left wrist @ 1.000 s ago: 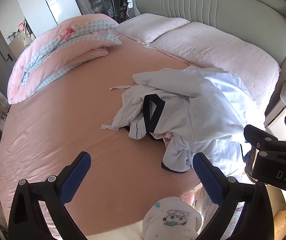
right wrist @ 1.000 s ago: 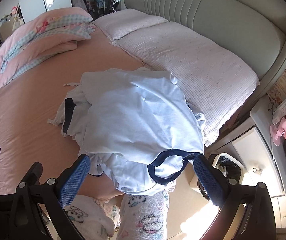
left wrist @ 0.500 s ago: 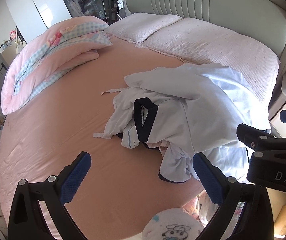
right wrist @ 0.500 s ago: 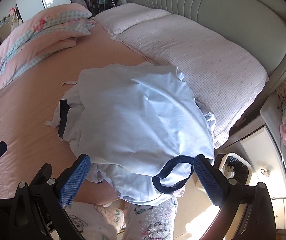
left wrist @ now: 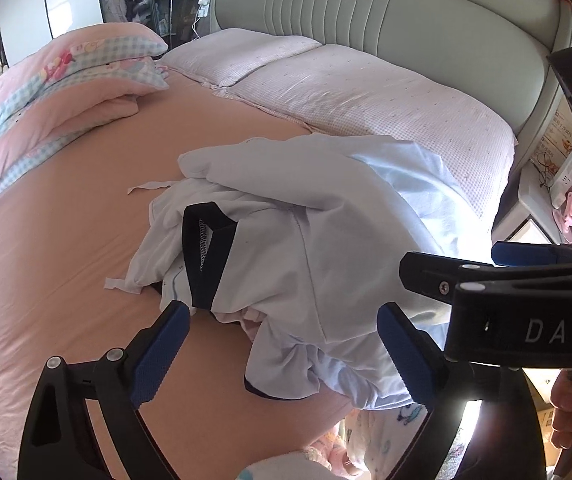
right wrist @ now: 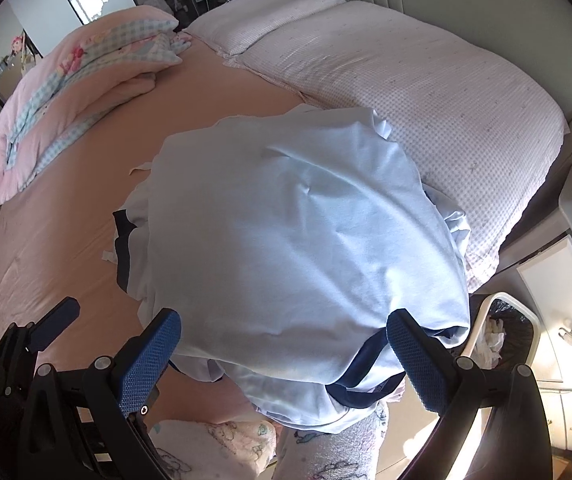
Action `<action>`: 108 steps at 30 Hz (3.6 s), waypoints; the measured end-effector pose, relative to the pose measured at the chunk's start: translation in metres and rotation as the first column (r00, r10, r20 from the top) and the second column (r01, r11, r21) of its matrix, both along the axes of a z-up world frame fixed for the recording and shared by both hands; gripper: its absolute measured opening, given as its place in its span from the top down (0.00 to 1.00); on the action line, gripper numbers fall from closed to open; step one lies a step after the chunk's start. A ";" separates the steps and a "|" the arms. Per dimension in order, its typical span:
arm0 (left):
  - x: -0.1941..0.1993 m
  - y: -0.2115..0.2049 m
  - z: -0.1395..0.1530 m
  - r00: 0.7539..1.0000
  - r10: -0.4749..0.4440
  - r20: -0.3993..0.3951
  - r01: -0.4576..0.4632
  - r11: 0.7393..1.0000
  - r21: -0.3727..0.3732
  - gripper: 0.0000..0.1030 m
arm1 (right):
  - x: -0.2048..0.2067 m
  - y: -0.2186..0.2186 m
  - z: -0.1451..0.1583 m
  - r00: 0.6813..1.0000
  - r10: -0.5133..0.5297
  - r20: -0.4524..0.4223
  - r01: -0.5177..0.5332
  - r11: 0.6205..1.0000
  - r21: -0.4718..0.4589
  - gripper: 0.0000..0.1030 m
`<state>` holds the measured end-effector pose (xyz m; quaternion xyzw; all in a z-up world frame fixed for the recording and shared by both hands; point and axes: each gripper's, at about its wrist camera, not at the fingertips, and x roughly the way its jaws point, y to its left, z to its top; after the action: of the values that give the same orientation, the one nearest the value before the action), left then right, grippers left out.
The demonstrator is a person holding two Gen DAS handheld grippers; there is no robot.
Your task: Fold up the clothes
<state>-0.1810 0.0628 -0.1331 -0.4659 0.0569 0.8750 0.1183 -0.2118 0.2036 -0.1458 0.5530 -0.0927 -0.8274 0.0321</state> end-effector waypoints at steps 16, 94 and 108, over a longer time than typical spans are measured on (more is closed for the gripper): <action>-0.013 0.021 -0.027 0.999 -0.032 0.041 0.032 0.999 -0.017 0.20 | -0.014 0.003 -0.032 0.999 -0.017 0.051 0.022 0.995 -0.096 0.20; -0.033 0.026 -0.010 0.997 0.032 0.063 -0.036 0.998 0.056 0.92 | -0.055 0.038 -0.025 0.981 0.123 -0.149 -0.087 0.970 0.225 0.36; -0.036 0.029 -0.010 0.998 0.018 0.059 -0.020 0.999 0.036 0.92 | -0.055 0.042 -0.053 0.995 0.071 -0.077 -0.069 0.997 0.023 0.85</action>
<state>-0.2167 0.0916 -0.1427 -0.4897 0.0329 0.8630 0.1203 -0.2670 0.2459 -0.1990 0.5236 -0.0635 -0.8475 0.0591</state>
